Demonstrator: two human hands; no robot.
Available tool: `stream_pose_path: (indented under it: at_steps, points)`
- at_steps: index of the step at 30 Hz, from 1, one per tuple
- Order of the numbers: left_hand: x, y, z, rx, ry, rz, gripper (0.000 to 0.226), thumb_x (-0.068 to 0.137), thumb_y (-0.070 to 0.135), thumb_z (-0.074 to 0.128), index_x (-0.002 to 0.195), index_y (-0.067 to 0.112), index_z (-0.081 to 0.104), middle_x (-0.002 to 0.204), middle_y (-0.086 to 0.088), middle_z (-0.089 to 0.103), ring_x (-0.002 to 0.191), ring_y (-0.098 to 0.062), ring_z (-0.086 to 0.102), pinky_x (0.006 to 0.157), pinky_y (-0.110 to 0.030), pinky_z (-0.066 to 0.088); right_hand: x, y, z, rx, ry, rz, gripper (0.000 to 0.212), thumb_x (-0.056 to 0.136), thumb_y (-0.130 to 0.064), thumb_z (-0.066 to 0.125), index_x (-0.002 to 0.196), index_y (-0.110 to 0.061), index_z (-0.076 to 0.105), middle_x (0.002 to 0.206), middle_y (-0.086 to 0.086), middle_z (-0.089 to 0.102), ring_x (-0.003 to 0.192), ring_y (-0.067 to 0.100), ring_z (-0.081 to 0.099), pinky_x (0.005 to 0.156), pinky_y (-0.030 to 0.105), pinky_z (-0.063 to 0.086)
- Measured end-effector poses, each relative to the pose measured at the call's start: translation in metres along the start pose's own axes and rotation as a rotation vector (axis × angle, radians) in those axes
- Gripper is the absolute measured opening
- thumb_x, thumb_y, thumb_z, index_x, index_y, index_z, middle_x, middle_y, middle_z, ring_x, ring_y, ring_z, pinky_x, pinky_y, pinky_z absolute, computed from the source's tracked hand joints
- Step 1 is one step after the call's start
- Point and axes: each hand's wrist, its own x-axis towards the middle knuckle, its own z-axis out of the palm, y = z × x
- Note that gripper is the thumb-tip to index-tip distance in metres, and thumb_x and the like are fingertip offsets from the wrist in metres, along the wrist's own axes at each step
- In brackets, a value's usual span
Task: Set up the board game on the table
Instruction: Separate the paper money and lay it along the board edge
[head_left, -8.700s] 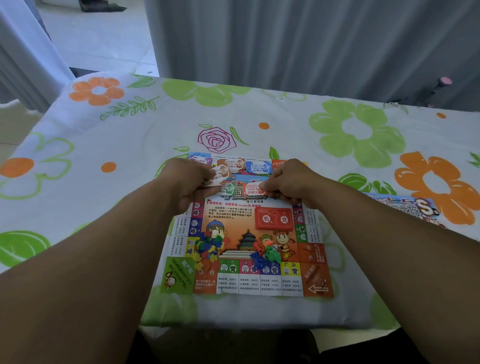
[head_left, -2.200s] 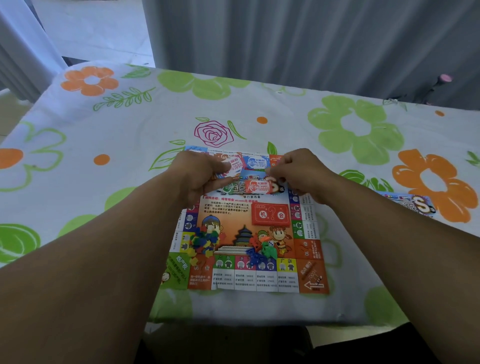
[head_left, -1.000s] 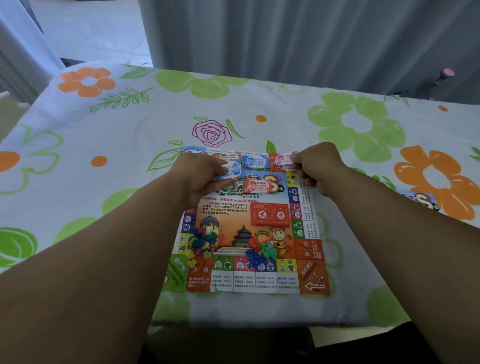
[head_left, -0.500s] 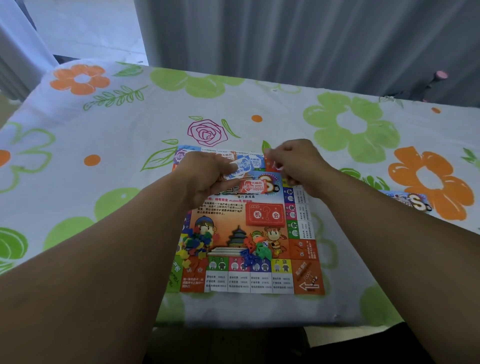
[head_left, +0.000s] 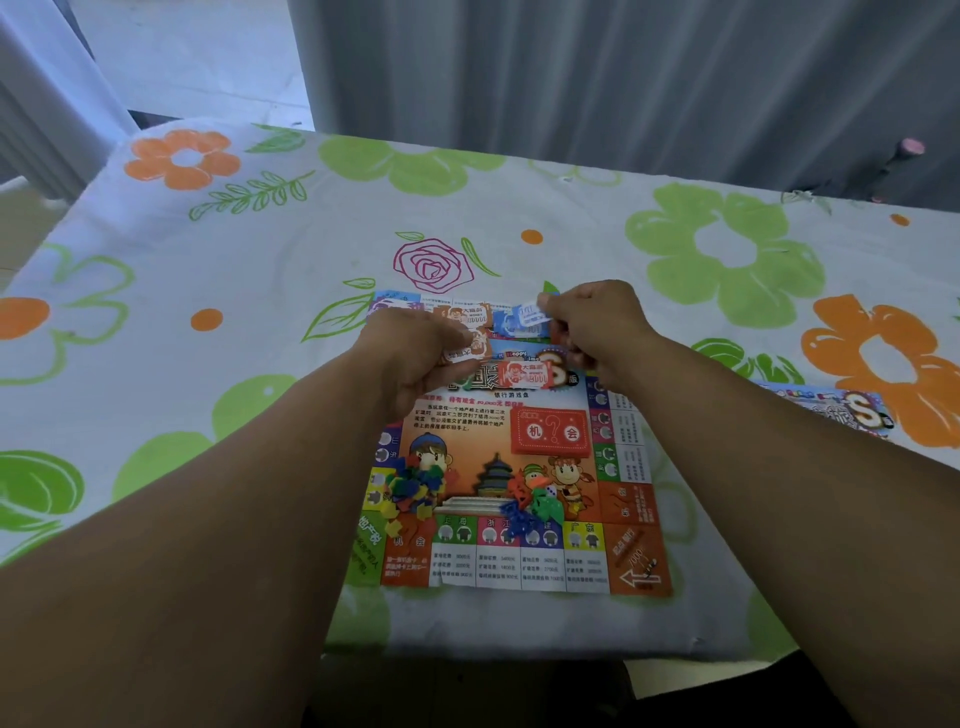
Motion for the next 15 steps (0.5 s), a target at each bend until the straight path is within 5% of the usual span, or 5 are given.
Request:
stream_pose_path:
  at_steps: [7, 12, 15]
  points:
    - [0.000, 0.001, -0.002, -0.024, 0.018, -0.044, 0.012, 0.093, -0.007, 0.058, 0.097, 0.000, 0.066, 0.119, -0.018, 0.063, 0.084, -0.028, 0.073, 0.067, -0.032, 0.064, 0.005, 0.004, 0.008, -0.100, -0.040, 0.026, 0.023, 0.094, -0.016, 0.069, 0.094, 0.007, 0.067, 0.074, 0.013, 0.066, 0.047, 0.015, 0.047, 0.042, 0.023, 0.039]
    - [0.001, 0.000, -0.003, 0.003, 0.009, -0.050, 0.009, 0.092, -0.005, 0.063, 0.099, -0.001, 0.066, 0.112, -0.018, 0.068, 0.084, -0.028, 0.075, 0.063, -0.027, 0.062, 0.012, 0.009, 0.006, -0.304, 0.096, -0.042, 0.042, 0.082, -0.032, 0.080, 0.092, 0.006, 0.066, 0.085, 0.017, 0.072, 0.072, 0.031, 0.070, 0.069, 0.047, 0.060]
    - [0.001, 0.001, -0.002, -0.006, 0.001, -0.049, 0.013, 0.091, -0.002, 0.067, 0.104, -0.003, 0.065, 0.109, -0.019, 0.070, 0.081, -0.030, 0.076, 0.064, -0.029, 0.063, 0.003, 0.003, 0.006, -0.274, 0.002, -0.135, 0.032, 0.089, -0.032, 0.074, 0.080, -0.006, 0.059, 0.077, 0.010, 0.067, 0.064, 0.023, 0.066, 0.056, 0.035, 0.054]
